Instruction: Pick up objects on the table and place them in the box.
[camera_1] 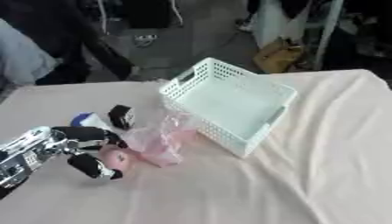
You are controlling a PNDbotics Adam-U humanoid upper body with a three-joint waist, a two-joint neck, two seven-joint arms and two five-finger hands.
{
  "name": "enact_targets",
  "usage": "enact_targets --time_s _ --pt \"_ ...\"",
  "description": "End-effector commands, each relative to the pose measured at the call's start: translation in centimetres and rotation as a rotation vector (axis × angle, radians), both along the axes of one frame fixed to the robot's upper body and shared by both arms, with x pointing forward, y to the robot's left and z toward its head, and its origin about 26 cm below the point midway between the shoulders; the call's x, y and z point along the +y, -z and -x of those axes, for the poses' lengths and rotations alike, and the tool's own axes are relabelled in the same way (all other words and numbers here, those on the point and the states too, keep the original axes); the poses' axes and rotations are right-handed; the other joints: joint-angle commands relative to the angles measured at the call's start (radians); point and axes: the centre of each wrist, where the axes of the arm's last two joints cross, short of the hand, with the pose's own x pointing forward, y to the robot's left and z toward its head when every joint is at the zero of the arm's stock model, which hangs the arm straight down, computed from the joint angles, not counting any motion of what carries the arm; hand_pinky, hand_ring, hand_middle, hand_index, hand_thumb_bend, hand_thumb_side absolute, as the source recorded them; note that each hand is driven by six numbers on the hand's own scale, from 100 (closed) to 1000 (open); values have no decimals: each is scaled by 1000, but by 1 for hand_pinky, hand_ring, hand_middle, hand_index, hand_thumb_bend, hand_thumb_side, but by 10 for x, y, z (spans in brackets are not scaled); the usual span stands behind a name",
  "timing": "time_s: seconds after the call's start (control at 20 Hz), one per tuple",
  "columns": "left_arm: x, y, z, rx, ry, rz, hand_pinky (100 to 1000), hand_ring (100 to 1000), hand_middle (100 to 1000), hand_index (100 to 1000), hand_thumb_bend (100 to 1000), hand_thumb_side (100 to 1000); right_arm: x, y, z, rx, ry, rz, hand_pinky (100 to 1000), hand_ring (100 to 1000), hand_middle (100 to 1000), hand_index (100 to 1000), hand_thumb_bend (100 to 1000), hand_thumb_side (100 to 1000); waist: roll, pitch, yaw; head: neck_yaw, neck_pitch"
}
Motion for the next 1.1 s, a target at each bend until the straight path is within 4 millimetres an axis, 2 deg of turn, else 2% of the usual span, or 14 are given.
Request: enact_targets --time_s 0.05,0.8,0.85,0.9,1.05,1.1 --pt "8 -7 -6 -43 -2 -22 757 926 880 970 517 684 0 -9 3 -32 -7 9 853 934 854 884 100 783 7 -21 0 5 -5" --pt "4 22 -21 -24 -50 31 734 900 862 979 525 671 1 -11 2 -38 -11 -5 853 935 854 874 100 780 3 -13 -6 12 -12" --pt "3 23 -22 -26 -54 37 697 866 839 969 522 662 1 -11 2 -39 -11 -6 853 935 854 868 100 779 3 -13 -7 12 -13" --pt "2 25 -23 -31 -57 44 697 866 839 969 522 662 1 -11 2 -40 -11 -7 853 935 854 868 100 779 3 -12 -7 12 -13" --pt "0 29 -25 -48 -67 49 569 768 777 934 499 636 2 -12 2 -41 -12 -10 853 935 854 868 100 779 2 -11 -8 13 -13" --pt "0 30 -26 -53 -70 48 569 768 777 934 499 636 2 -12 2 -41 -13 -10 853 935 854 868 100 779 2 -11 -8 13 -13"
